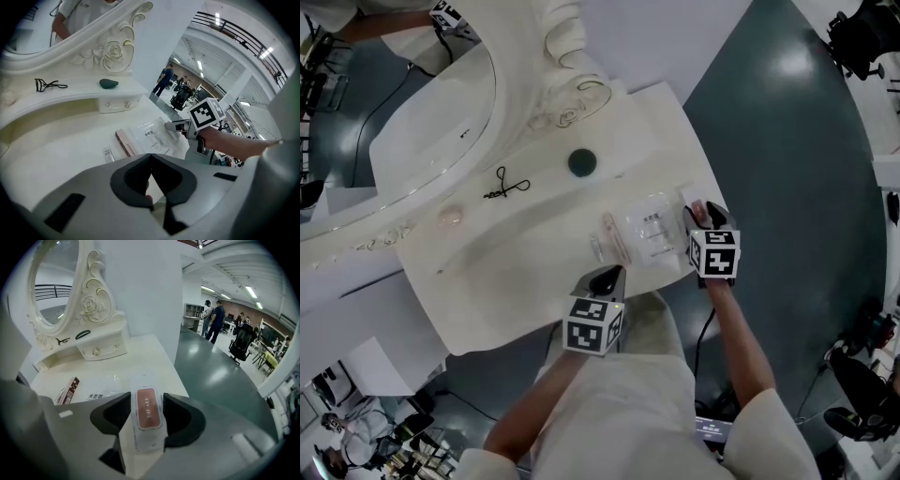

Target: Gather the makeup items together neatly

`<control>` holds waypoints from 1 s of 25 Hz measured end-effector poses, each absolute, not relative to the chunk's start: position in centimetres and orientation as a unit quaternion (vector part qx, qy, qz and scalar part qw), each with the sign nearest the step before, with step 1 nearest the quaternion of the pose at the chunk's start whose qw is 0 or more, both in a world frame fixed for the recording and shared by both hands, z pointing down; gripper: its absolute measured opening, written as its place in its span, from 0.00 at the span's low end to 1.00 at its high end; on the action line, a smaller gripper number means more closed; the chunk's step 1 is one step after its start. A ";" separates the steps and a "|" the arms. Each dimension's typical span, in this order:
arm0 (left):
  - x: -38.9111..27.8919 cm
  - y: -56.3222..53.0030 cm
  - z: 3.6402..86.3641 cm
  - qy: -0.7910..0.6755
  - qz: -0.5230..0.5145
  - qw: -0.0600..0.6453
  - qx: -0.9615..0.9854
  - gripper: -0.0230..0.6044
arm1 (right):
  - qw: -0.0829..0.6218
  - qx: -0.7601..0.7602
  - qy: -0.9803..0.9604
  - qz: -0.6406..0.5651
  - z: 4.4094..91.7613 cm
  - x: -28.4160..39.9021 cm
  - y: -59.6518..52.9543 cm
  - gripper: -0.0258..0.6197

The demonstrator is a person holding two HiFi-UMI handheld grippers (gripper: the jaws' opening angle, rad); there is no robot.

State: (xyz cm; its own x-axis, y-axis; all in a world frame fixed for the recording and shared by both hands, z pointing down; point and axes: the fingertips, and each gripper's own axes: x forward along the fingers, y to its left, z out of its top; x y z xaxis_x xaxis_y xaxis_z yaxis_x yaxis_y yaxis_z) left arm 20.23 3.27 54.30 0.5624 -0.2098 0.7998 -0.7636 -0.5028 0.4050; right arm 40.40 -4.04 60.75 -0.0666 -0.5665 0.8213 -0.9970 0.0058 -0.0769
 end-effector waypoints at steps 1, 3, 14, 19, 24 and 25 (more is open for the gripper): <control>20.2 3.3 54.3 -0.308 0.353 0.393 0.791 0.05 | 0.311 0.611 -0.637 0.352 60.9 40.4 -4.0 0.37; 20.2 3.3 54.3 -0.310 0.353 0.393 0.791 0.05 | 0.321 0.610 -0.633 0.352 61.3 40.4 -3.9 0.37; 19.7 3.6 53.9 -0.318 0.348 0.392 0.790 0.05 | 0.314 0.608 -0.636 0.357 61.5 40.2 -3.4 0.40; 19.3 3.4 53.4 -0.325 0.342 0.389 0.791 0.05 | 0.304 0.616 -0.641 0.344 60.3 40.2 -3.9 0.40; 18.6 3.4 52.8 -0.335 0.332 0.389 0.791 0.05 | 0.286 0.623 -0.652 0.324 57.9 39.4 -4.2 0.40; 18.5 3.4 52.7 -0.337 0.330 0.389 0.791 0.05 | 0.281 0.624 -0.655 0.320 57.3 39.1 -4.2 0.40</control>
